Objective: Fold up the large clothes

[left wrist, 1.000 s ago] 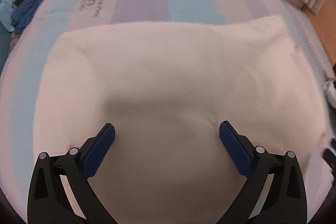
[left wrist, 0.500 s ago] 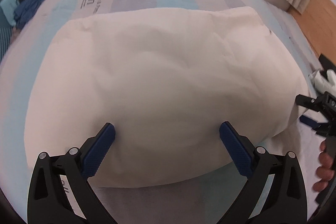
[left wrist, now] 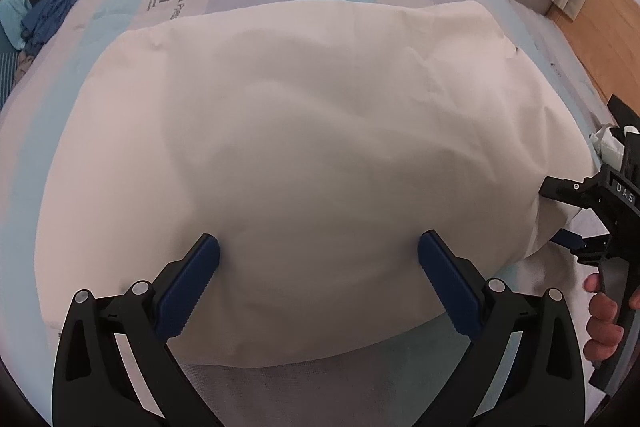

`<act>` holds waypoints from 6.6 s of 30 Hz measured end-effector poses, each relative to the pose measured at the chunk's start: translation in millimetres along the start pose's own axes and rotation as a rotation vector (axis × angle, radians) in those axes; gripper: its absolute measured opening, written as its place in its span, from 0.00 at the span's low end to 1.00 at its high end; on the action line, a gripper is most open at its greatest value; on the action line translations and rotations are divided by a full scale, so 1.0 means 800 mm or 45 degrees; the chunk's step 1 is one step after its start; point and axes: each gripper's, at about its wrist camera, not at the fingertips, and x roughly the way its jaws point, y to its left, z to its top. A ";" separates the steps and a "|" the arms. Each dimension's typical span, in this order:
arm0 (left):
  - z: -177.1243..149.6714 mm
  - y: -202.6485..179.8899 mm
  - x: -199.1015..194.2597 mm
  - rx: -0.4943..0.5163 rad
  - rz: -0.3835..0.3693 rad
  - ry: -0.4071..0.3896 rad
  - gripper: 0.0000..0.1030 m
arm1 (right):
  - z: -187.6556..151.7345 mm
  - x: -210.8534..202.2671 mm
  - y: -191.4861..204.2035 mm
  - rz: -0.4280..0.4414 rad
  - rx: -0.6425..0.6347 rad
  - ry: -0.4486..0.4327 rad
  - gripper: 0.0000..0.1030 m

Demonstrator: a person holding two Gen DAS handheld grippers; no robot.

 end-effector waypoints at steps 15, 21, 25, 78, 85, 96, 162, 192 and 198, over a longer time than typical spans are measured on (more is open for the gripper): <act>0.007 0.003 -0.014 -0.014 0.092 -0.020 0.31 | -0.011 0.021 0.002 0.137 0.067 0.015 0.53; 0.009 0.011 -0.023 -0.016 0.052 -0.045 0.15 | -0.005 0.017 -0.005 0.147 0.133 -0.010 0.73; 0.009 0.026 -0.018 -0.088 -0.048 -0.033 0.52 | 0.007 0.014 0.012 0.153 0.116 -0.068 0.74; -0.034 0.098 0.008 -0.059 0.128 0.033 0.95 | -0.041 -0.055 0.294 -0.113 -1.124 -0.352 0.24; -0.030 0.123 -0.036 -0.141 0.094 -0.049 0.94 | -0.087 -0.048 0.345 -0.161 -1.431 -0.388 0.24; -0.038 0.178 -0.020 -0.194 0.114 0.001 0.94 | -0.148 -0.022 0.385 -0.173 -1.670 -0.374 0.24; 0.016 0.287 -0.063 -0.184 0.055 -0.065 0.94 | -0.066 0.042 0.349 -0.219 -1.274 -0.125 0.50; 0.096 0.279 -0.016 -0.257 -0.151 -0.051 0.94 | -0.107 0.084 0.354 -0.081 -1.324 0.003 0.72; 0.121 0.228 0.017 -0.042 -0.039 0.024 0.94 | -0.102 0.075 0.352 -0.042 -1.338 0.018 0.72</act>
